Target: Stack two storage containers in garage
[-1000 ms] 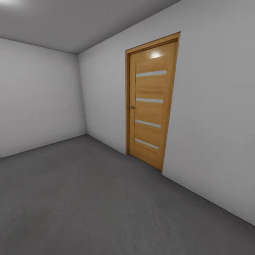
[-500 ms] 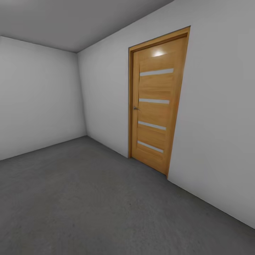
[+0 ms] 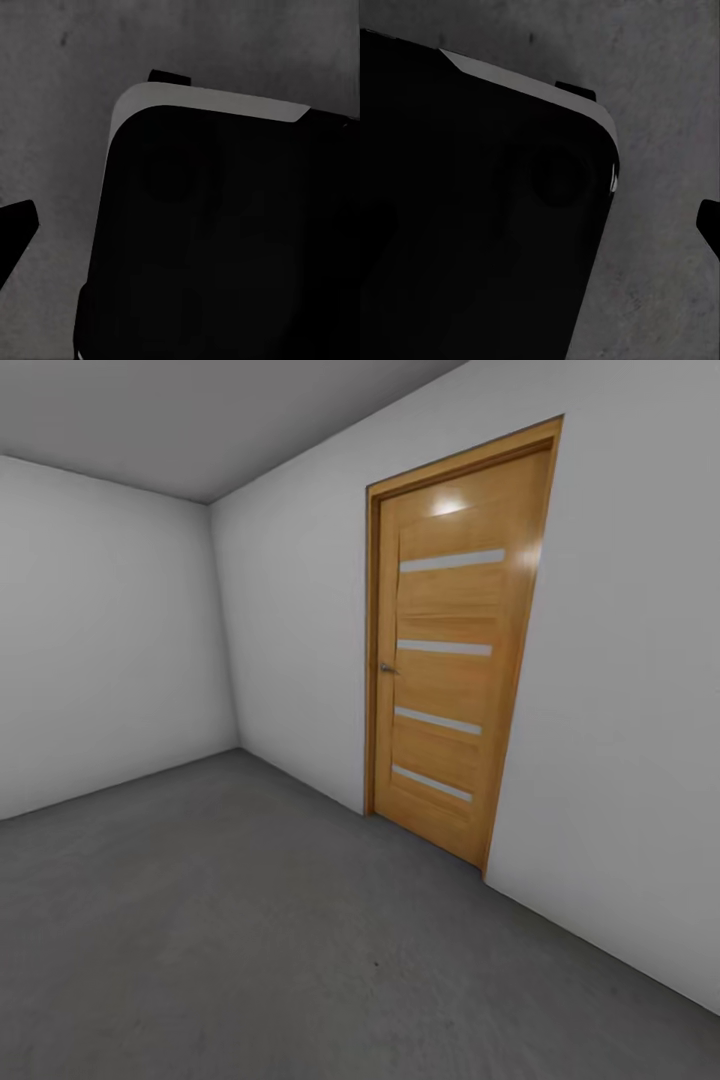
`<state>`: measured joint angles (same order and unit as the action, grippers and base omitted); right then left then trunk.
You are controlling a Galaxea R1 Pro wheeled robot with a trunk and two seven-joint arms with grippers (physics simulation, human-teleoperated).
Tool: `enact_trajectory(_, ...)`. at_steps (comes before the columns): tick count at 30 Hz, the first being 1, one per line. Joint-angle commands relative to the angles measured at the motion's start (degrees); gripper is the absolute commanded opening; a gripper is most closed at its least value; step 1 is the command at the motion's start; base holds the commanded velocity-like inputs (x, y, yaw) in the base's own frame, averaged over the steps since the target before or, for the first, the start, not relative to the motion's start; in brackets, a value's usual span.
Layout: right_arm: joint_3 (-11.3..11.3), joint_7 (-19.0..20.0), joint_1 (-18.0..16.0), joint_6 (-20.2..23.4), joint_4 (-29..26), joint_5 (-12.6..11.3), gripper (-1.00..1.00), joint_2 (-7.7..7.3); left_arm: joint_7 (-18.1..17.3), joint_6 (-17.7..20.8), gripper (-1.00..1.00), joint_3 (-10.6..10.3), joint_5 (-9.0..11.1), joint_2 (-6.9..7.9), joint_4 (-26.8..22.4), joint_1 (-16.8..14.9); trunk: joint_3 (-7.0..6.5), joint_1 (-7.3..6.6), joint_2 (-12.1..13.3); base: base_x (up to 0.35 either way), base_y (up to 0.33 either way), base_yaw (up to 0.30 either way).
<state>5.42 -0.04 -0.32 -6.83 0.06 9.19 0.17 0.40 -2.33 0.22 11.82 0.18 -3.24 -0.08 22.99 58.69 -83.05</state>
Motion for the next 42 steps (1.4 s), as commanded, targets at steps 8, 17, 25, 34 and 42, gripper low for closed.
enact_trajectory(8, 0.2, 0.0, 0.0, -0.2, 0.0, -0.1, 1.00, 0.16, 0.0, -0.1, 1.00, 0.0, 0.3, 0.00, 0.0, 0.0, 0.06, 0.03, 0.0, 0.325, 0.159, -0.231)
enact_trajectory(17, 0.2, 0.0, 0.0, -0.1, 0.0, -0.1, 1.00, 0.23, 0.0, -0.1, 1.00, 0.0, 0.4, 0.01, 0.0, 0.0, 0.06, 0.03, 0.0, 0.323, 0.176, -0.248)
enact_trajectory(25, 0.1, 0.0, 0.0, 0.0, 0.2, -0.1, 1.00, 0.26, 0.0, -0.1, 1.00, 0.0, 0.4, 0.06, 0.0, 0.0, 0.06, 0.03, 0.0, 0.321, 0.182, -0.249)
enact_trajectory(34, 0.2, 0.0, 0.0, -0.2, 0.2, 0.0, 1.00, 0.21, 0.0, -0.1, 1.00, 0.1, 0.4, 0.08, 0.0, 0.0, 0.06, 0.03, 0.0, 0.316, 0.188, -0.183)
enact_trajectory(42, 0.4, 0.0, 0.0, -0.1, 0.2, 0.0, 1.00, 0.08, 0.0, -0.1, 1.00, 0.1, 0.4, 0.08, 0.0, 0.0, 0.06, 0.03, 0.0, 0.313, 0.193, -0.012)
